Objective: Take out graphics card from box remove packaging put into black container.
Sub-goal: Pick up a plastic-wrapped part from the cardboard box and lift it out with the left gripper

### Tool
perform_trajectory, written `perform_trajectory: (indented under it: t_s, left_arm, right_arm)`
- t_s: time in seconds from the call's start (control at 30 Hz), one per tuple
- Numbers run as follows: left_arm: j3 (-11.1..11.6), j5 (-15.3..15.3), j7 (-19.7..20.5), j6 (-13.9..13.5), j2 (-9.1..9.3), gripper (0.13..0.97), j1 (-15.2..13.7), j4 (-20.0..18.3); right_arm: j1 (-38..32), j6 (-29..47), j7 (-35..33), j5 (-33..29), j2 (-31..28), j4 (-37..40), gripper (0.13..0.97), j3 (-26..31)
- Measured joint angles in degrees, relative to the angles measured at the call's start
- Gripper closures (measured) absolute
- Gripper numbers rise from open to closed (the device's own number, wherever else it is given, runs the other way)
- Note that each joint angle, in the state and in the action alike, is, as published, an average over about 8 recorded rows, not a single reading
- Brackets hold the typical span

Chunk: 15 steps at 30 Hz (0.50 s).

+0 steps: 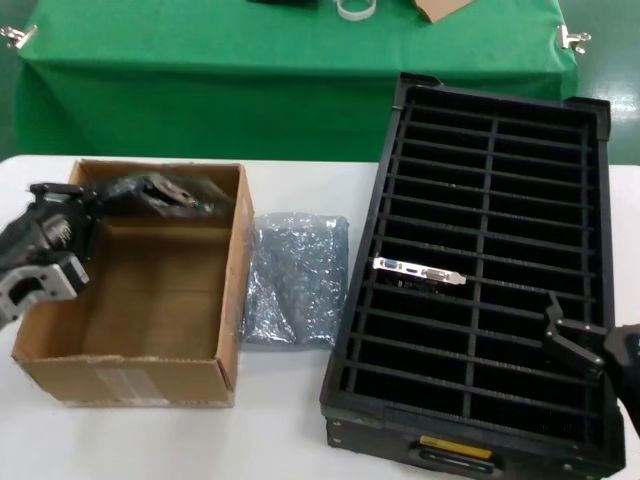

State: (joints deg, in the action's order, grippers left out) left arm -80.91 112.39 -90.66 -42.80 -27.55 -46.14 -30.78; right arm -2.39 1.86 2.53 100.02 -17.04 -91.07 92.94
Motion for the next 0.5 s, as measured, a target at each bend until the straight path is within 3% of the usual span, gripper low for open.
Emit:
perform_trajectory:
  t_s: [0.23, 0.5]
  left_arm:
    - [1.2, -0.3, 13.8, 5.8, -0.26, 0.958, 9.4, -17.9]
    - [1.9, -1.4, 28.3, 13.1, -0.08, 0.958, 16.0, -32.9]
  right_arm:
    - [0.0, 0.0, 0.0, 0.0, 0.0, 0.0, 0.129, 0.0]
    - [0.0, 0.0, 0.0, 0.0, 0.0, 0.0, 0.129, 0.0]
